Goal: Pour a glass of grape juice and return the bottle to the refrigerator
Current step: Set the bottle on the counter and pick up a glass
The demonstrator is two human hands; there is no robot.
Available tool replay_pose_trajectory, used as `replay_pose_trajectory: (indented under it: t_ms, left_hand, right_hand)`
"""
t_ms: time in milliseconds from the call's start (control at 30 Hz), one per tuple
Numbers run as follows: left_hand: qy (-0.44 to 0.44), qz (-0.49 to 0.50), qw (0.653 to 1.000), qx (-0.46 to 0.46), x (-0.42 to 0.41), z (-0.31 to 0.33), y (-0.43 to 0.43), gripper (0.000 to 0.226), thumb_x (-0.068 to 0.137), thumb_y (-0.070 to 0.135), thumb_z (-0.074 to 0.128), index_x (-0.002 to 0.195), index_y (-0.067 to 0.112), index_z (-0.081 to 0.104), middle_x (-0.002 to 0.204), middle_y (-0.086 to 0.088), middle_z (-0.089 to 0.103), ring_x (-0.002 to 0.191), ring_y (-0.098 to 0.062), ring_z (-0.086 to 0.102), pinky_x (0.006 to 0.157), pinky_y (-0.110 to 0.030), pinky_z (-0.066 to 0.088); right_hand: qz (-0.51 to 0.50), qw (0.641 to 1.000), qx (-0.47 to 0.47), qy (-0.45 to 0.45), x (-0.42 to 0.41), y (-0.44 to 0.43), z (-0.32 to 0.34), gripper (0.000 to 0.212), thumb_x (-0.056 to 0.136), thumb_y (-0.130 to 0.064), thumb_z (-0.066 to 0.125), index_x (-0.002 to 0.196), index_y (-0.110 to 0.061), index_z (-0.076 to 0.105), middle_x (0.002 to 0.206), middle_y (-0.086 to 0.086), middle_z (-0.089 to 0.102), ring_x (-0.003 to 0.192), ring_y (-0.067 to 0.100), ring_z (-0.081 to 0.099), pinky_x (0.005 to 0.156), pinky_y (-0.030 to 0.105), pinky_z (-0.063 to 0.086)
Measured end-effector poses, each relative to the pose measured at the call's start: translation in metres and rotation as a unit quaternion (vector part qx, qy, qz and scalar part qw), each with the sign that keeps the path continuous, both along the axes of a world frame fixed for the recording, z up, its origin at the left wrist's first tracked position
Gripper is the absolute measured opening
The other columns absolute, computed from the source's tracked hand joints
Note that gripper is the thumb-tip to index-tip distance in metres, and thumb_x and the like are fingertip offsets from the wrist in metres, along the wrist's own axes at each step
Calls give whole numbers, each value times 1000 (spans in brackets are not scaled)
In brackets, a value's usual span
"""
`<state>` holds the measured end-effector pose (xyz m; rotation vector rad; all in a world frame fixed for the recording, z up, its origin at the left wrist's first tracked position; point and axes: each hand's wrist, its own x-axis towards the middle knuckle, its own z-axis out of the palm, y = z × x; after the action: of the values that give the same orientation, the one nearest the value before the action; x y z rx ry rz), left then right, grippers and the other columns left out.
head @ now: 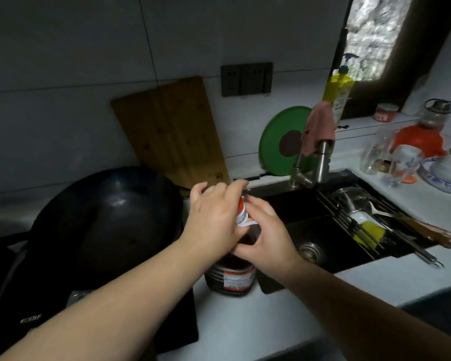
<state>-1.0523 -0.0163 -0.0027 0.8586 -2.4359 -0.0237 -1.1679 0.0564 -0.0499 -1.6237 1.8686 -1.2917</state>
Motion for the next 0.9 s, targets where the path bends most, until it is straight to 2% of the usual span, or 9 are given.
replay_pose_trajectory:
  t_ms: [67, 133, 200, 333, 433, 533, 700, 767, 900]
  left_hand:
    - [-11, 44, 999, -12, -8, -9, -9, 60, 77, 36, 71, 132, 24, 49, 110, 3, 64, 109, -19, 57, 107, -42, 24]
    - [-21, 84, 996, -22, -16, -15, -14, 57, 78, 35, 70, 131, 22, 51, 108, 2, 65, 106, -20, 59, 105, -42, 28]
    - [-24, 134, 990, -31, -25, -21, -18, 55, 78, 35, 70, 128, 21, 53, 102, 2, 66, 100, -21, 61, 100, -41, 32]
    - [-46, 192, 980, -25, -39, -36, -26, 53, 77, 37, 70, 124, 20, 53, 97, 2, 65, 92, -21, 62, 95, -41, 34]
    - [-35, 232, 972, -11, -46, -42, -29, 53, 76, 34, 73, 123, 19, 56, 98, 2, 63, 92, -20, 61, 92, -40, 38]
    - [-34, 255, 966, 7, -51, -43, -36, 56, 82, 38, 65, 133, 20, 50, 107, 3, 61, 102, -18, 57, 100, -38, 32]
    - [-50, 236, 970, -17, -43, -47, -36, 70, 84, 50, 60, 143, 18, 41, 132, -2, 56, 125, -21, 47, 108, -42, 24]
    - [-65, 208, 976, -18, -38, -46, -32, 72, 80, 49, 59, 143, 18, 41, 141, -5, 50, 133, -23, 41, 110, -45, 21]
    - [-122, 163, 979, -28, -29, -51, -22, 90, 63, 48, 59, 145, 16, 40, 150, -12, 40, 141, -30, 30, 112, -49, 15]
  right_hand:
    - [38, 999, 3, 5, -12, -21, -9, 78, 69, -27, 86, 138, -25, 50, 146, -11, 39, 127, -6, 39, 99, 3, 31]
    - [64, 998, 5, 16, -22, -36, -16, 76, 70, -25, 85, 137, -28, 50, 147, -11, 37, 125, -9, 35, 96, -2, 26]
    - [106, 994, 23, 14, -32, -49, -20, 78, 72, -25, 84, 140, -31, 46, 150, -13, 33, 129, -6, 33, 102, 6, 27]
    - [155, 986, 63, 13, -48, -67, -29, 78, 75, -29, 82, 141, -37, 42, 155, -18, 25, 141, 7, 30, 111, 33, 38]
    - [165, 983, 77, 26, -53, -78, -40, 82, 77, -32, 79, 145, -40, 34, 156, -18, 22, 143, 11, 28, 112, 39, 38]
    - [152, 984, 76, 52, -52, -87, -48, 88, 78, -37, 77, 149, -36, 24, 158, -13, 20, 146, 14, 22, 114, 45, 35]
    - [150, 970, 54, 182, -54, -81, -54, 92, 86, -55, 60, 154, -29, 5, 164, -6, 3, 149, 13, -7, 122, 44, 9]
    - [141, 967, 42, 209, -56, -76, -57, 89, 87, -55, 56, 154, -30, 4, 164, -5, -2, 147, 11, -15, 122, 43, 3]
    - [156, 956, 45, 243, -74, -63, -58, 86, 89, -50, 56, 154, -35, 2, 163, -8, -7, 146, 8, -19, 121, 43, -4]
